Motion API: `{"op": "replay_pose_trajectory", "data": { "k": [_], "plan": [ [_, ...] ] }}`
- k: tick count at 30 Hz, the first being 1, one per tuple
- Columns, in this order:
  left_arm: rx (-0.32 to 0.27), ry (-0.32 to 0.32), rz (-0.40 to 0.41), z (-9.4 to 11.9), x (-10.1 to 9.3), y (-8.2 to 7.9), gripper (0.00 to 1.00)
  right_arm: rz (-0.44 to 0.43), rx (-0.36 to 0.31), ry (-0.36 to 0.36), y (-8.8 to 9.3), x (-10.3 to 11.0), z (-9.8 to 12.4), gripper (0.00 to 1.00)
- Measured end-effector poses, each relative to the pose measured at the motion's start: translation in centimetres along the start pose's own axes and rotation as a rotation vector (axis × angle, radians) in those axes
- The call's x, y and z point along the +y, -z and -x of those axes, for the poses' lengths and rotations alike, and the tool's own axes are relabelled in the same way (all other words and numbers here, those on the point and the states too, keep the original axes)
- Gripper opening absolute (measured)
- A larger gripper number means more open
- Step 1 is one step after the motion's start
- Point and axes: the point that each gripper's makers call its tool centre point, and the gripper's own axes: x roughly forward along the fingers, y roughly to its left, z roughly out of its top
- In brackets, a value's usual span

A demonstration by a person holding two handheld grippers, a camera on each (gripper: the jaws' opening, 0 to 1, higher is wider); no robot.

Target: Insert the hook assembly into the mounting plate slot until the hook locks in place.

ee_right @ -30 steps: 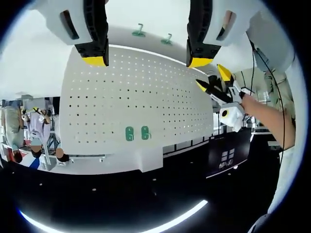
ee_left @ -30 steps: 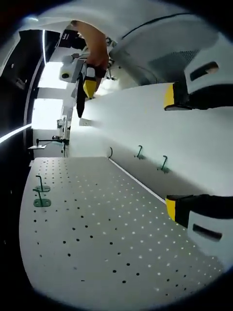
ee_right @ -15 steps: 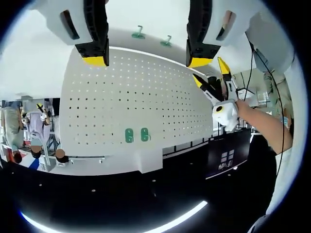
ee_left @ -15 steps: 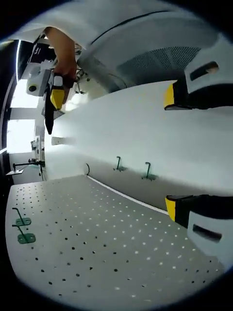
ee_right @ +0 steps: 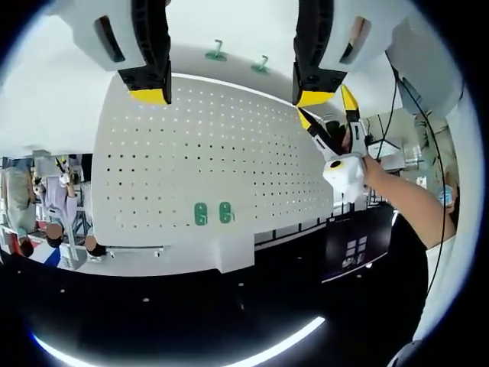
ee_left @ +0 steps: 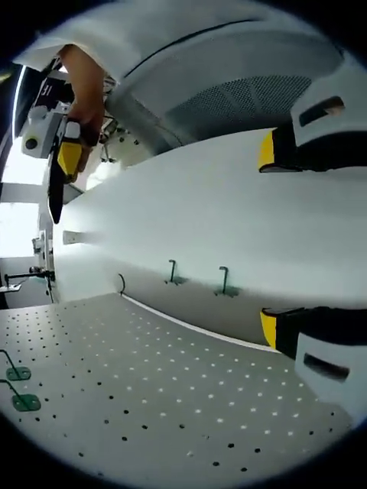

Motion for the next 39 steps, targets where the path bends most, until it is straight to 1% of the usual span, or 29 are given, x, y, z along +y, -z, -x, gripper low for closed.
{"op": "replay_pose_trajectory", "data": {
  "k": [8,13,20,26,28,39],
  "plan": [
    [0.004,0.001,-0.026,-0.1,0.8,-0.6,0.73,-0.002,-0.005,0.008,0.0,-0.1,0.1,0.62],
    [0.033,0.017,-0.042,-0.7,1.0,-0.4,0.73,-0.002,-0.009,0.011,0.0,-0.1,0.2,0.62],
    [0.057,0.031,-0.061,-1.6,1.4,-0.5,0.73,-0.001,-0.014,0.019,-0.1,-0.3,0.4,0.63],
    [0.071,0.028,-0.06,-2.4,2.2,-0.7,0.74,0.001,-0.015,0.023,-0.2,-0.4,0.4,0.63],
    [0.067,0.04,-0.054,-2.7,2.3,-0.9,0.74,0.001,-0.013,0.022,-0.1,-0.4,0.4,0.63],
    [0.108,0.065,-0.09,-4.2,3.0,-1.1,0.72,0.002,-0.008,0.026,0.0,-0.4,0.4,0.63]
  ]
}}
